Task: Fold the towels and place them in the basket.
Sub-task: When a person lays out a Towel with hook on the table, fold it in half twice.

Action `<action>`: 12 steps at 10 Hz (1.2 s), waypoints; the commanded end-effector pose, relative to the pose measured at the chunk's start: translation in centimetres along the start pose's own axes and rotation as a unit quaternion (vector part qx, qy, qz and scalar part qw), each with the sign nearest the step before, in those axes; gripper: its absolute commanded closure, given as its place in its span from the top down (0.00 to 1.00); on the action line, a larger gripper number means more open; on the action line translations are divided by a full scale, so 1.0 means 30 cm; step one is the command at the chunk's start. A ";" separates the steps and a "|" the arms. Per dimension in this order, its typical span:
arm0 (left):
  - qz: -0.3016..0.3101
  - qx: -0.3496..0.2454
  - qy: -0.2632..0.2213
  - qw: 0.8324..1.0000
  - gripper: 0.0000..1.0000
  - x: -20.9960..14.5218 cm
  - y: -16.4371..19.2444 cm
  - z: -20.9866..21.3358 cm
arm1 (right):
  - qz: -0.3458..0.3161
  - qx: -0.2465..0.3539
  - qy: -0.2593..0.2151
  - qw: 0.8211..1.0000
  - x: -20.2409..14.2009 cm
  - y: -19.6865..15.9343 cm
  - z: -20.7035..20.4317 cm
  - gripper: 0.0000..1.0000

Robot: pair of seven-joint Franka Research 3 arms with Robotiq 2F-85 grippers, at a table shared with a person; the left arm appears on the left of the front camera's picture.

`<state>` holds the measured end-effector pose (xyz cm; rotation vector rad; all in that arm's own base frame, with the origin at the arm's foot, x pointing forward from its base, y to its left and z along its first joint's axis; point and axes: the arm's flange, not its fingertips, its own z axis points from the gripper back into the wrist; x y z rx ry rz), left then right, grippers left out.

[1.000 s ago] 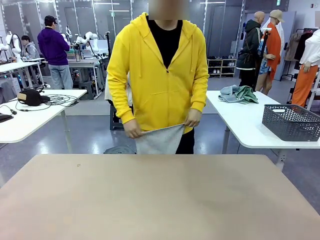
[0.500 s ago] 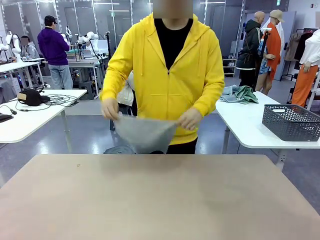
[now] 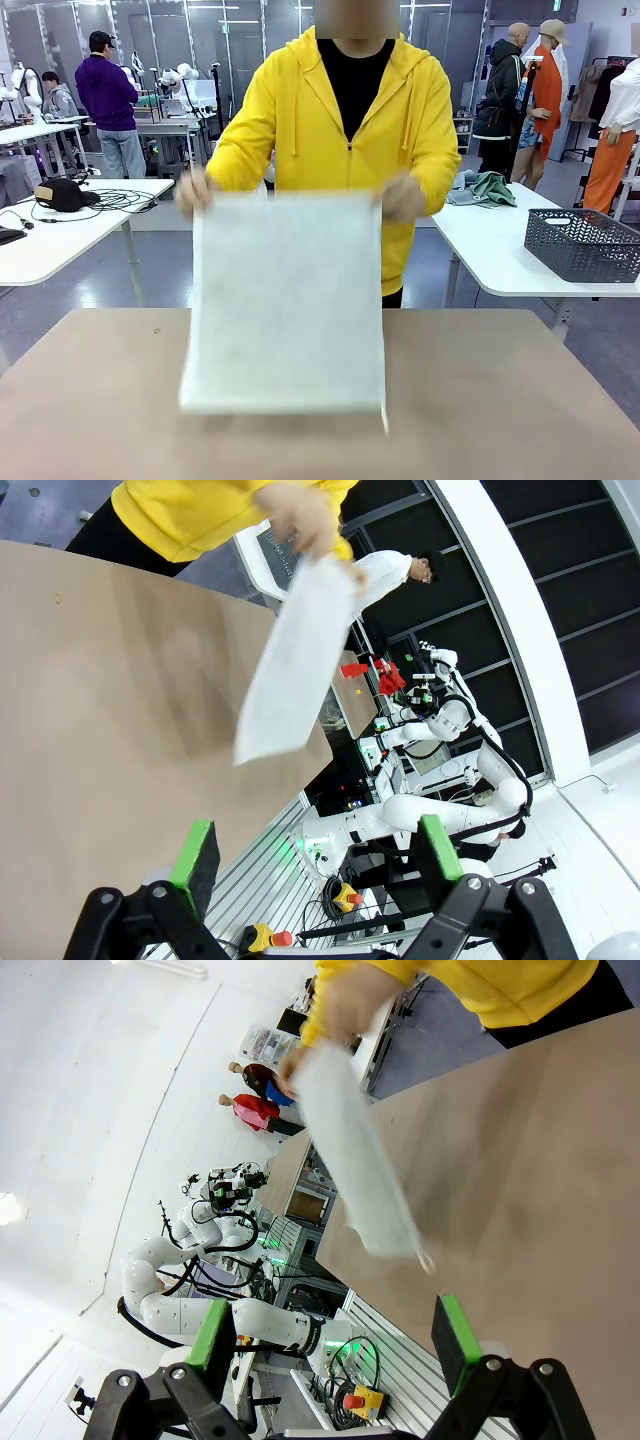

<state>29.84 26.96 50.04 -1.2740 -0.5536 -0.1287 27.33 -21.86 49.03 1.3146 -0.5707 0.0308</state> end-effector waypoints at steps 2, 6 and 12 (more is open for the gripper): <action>-0.003 -0.002 0.003 1.000 1.00 -0.007 0.003 0.002 | 0.011 0.005 -0.005 1.000 0.007 0.000 0.002 1.00; -0.003 -0.002 0.003 1.000 1.00 -0.007 0.003 0.002 | 0.011 0.005 -0.005 1.000 0.007 0.000 0.002 1.00; -0.003 -0.002 0.003 1.000 1.00 -0.007 0.003 0.002 | 0.011 0.005 -0.005 1.000 0.007 0.000 0.002 1.00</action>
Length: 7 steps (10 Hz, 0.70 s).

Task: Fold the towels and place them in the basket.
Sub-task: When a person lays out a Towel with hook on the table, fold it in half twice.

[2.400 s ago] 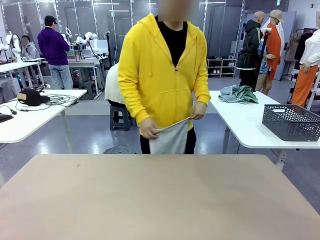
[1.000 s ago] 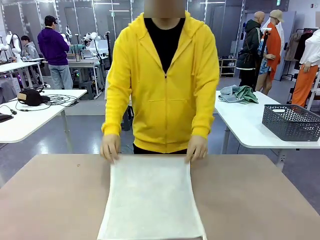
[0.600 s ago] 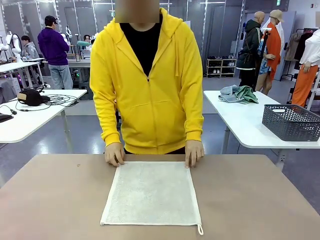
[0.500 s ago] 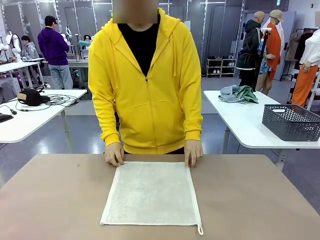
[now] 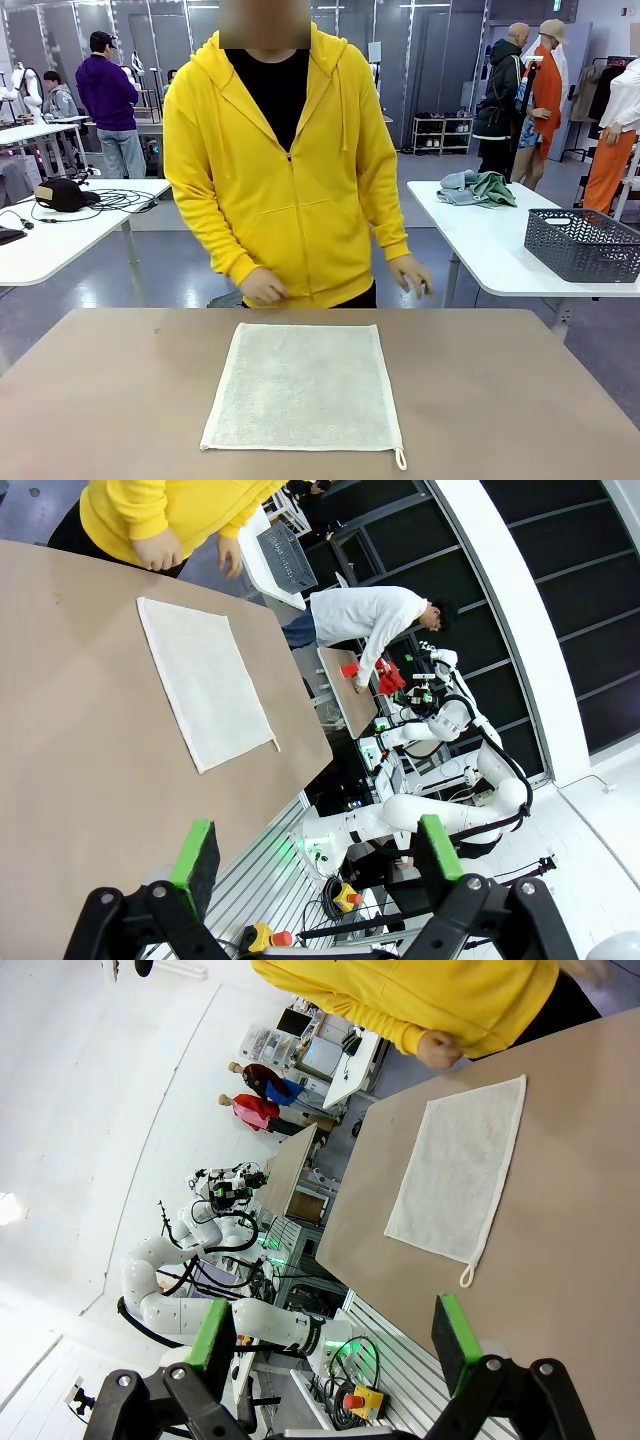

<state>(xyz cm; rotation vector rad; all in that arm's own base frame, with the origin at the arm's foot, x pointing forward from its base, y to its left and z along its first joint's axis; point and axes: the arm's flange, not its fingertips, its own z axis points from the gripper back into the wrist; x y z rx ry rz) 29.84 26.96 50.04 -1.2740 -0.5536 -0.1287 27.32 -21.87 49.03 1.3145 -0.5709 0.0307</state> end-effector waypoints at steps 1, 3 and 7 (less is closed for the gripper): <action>-0.003 -0.002 0.003 1.000 1.00 -0.007 0.003 0.002 | 0.011 0.005 -0.005 1.000 0.007 0.000 0.002 1.00; -0.003 -0.002 0.003 1.000 1.00 -0.007 0.003 0.002 | 0.011 0.005 -0.005 1.000 0.007 0.000 0.002 1.00; -0.003 -0.002 0.003 1.000 1.00 -0.007 0.003 0.002 | 0.011 0.005 -0.005 1.000 0.007 0.000 0.002 1.00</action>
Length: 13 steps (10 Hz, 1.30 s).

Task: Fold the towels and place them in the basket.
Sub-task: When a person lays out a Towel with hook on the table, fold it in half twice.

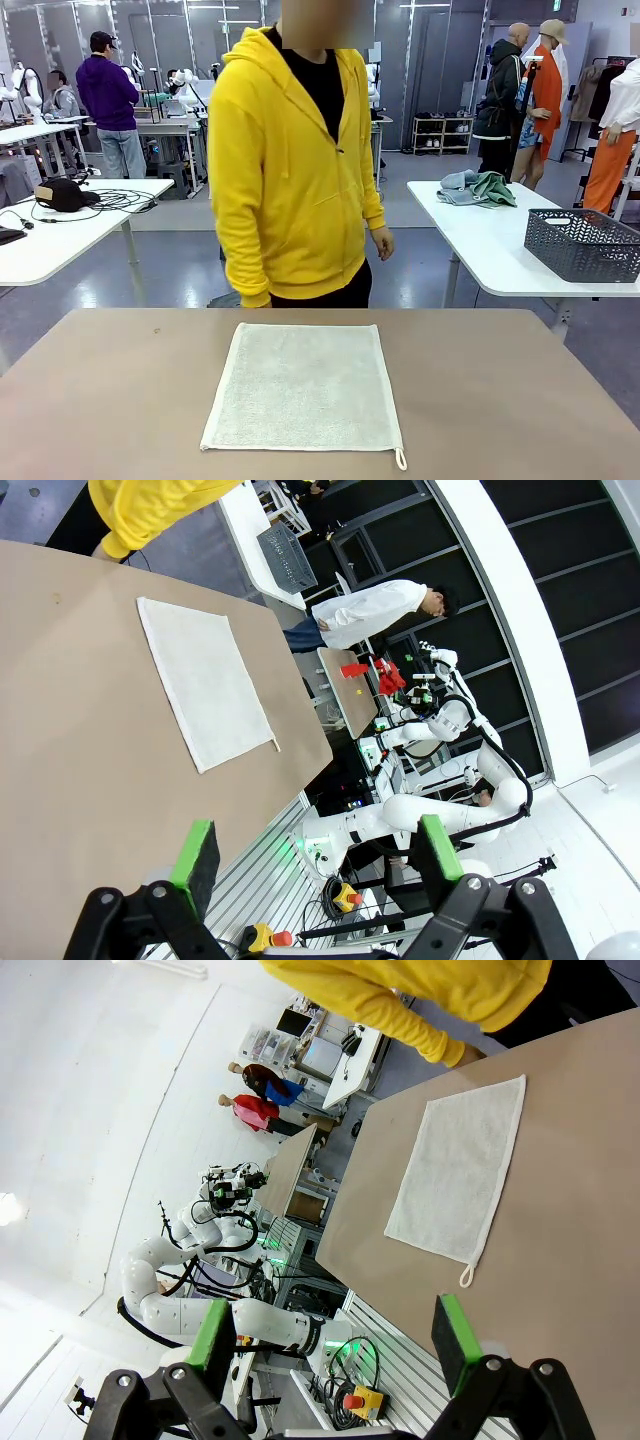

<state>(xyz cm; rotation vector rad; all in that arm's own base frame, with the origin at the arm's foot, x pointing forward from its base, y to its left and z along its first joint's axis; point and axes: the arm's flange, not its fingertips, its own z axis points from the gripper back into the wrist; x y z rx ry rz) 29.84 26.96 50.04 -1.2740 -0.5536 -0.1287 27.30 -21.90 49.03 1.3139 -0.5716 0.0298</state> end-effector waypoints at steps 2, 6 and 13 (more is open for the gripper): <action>-0.003 -0.002 0.003 1.000 1.00 -0.007 0.003 0.002 | 0.011 0.005 -0.004 1.000 0.007 0.000 0.000 1.00; -0.202 0.175 0.121 0.956 1.00 0.126 -0.339 -0.042 | 0.159 -0.026 0.067 0.985 0.072 0.262 -0.034 1.00; -0.617 0.297 0.387 0.618 1.00 -0.016 -0.983 -0.655 | 0.530 -0.108 0.412 0.733 -0.043 0.785 -0.619 1.00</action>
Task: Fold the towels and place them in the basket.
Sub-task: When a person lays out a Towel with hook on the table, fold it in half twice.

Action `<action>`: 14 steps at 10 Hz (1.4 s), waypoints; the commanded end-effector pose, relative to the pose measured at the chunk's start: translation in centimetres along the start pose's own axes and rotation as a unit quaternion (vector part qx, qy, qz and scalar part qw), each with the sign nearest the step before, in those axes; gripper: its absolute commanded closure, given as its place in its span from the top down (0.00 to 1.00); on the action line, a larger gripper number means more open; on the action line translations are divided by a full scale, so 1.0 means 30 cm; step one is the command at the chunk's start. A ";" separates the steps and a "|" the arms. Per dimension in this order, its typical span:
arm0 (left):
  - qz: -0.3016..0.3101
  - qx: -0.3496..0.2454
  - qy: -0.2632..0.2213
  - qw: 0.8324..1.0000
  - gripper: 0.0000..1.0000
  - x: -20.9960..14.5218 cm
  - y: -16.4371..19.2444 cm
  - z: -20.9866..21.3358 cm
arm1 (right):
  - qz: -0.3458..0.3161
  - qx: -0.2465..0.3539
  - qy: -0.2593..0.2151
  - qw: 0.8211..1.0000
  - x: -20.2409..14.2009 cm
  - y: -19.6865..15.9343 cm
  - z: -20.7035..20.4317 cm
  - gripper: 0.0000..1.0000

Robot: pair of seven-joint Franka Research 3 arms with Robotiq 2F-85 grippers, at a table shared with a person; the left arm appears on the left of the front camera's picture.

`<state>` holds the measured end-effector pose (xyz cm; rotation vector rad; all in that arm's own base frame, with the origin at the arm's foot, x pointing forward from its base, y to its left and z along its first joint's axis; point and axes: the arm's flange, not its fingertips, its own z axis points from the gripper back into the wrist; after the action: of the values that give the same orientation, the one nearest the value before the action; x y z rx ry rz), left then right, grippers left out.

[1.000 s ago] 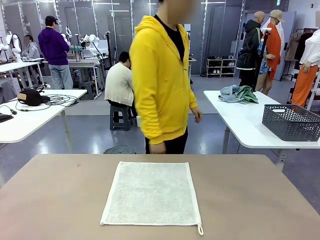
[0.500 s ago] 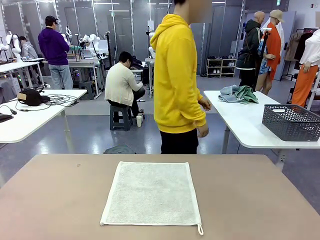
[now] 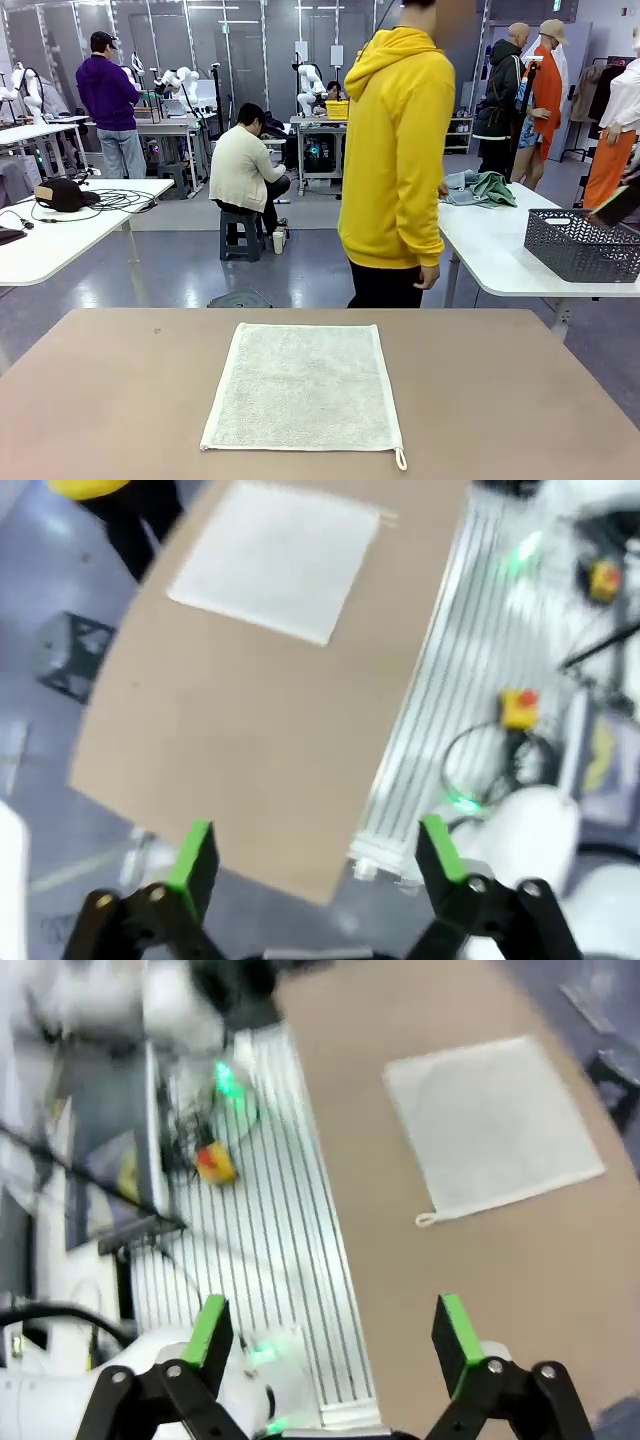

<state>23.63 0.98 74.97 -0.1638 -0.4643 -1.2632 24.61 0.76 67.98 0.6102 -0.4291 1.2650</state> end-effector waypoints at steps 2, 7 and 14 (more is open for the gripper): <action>-0.191 0.095 0.058 0.975 1.00 0.113 -0.093 -0.272 | 0.123 -0.092 0.123 0.980 0.143 0.001 -0.184 1.00; -0.192 0.045 0.048 0.979 1.00 0.114 -0.195 -0.623 | 0.129 -0.159 0.202 0.958 0.145 -0.129 -0.570 1.00; -0.117 -0.007 0.053 0.992 1.00 0.044 -0.131 -0.894 | 0.097 -0.196 0.228 0.949 0.052 -0.177 -0.761 1.00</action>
<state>27.73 -12.06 52.59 -0.0416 -0.3581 -1.5410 29.79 15.32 50.07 -0.0377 -0.3371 1.3794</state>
